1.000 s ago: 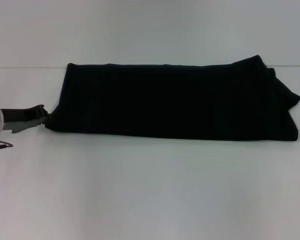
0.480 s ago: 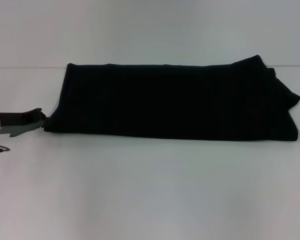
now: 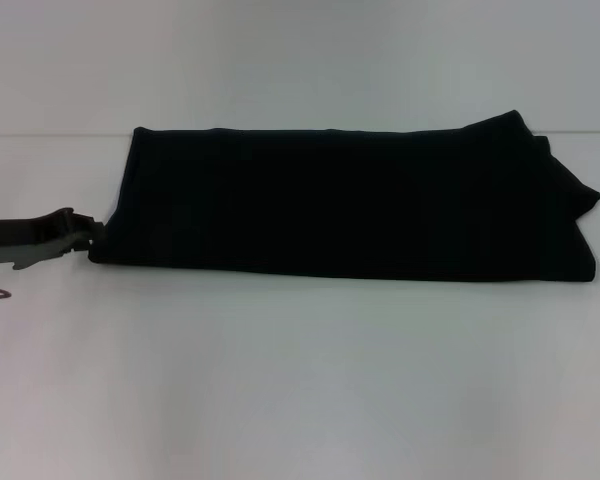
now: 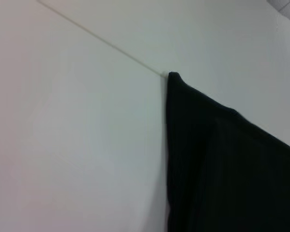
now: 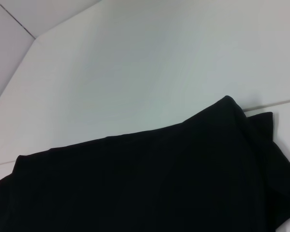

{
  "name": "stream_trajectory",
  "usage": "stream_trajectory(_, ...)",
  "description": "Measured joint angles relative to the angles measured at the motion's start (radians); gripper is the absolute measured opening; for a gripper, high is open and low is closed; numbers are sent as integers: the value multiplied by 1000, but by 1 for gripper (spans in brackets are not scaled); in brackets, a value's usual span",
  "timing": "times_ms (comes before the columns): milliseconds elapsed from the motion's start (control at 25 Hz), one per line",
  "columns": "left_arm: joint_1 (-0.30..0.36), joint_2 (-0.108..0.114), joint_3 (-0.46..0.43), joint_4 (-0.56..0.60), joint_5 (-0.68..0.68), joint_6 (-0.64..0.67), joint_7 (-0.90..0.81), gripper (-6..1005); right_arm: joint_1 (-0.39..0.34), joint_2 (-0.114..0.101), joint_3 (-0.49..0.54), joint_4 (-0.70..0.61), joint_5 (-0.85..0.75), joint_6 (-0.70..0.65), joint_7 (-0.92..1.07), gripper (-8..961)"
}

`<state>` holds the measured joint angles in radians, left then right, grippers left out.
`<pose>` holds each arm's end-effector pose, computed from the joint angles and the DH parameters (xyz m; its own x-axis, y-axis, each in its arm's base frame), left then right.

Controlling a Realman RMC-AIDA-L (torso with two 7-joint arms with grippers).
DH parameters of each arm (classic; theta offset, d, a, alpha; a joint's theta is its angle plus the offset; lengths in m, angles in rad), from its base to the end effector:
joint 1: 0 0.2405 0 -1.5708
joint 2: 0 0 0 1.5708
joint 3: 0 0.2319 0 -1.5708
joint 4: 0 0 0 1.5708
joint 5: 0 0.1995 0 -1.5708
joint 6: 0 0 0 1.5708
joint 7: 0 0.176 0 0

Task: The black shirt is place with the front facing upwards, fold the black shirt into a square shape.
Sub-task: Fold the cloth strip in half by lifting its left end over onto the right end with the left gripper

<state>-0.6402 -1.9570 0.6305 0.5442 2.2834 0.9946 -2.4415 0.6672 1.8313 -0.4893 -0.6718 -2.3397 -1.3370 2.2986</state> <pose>-0.3158 0.3994 0.0308 0.0609 0.7834 0.6186 0.9855 0.0510 -0.1617 0.2898 0.4002 0.1054 0.2833 -0.7782 -0.5605 -0.9576 -0.1978 -0.2094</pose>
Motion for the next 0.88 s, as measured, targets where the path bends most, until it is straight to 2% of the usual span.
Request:
stream_trajectory(360, 45, 18, -2, 63, 4, 111, -65, 395, -7, -2, 0, -1, -1, -1, 2, 762)
stream_trajectory(480, 45, 24, -3, 65, 2, 170, -67, 515, -7, -4, 0, -1, -1, -3, 3, 762)
stream_trajectory(800, 15, 17, 1, 25, 7, 197, -70, 836, -7, -7, 0, -2, -1, -4, 4, 761)
stream_trajectory(880, 7, 17, 4, 6, 9, 188, -70, 853, -8, -7, 0, -2, 0, -4, 4, 761)
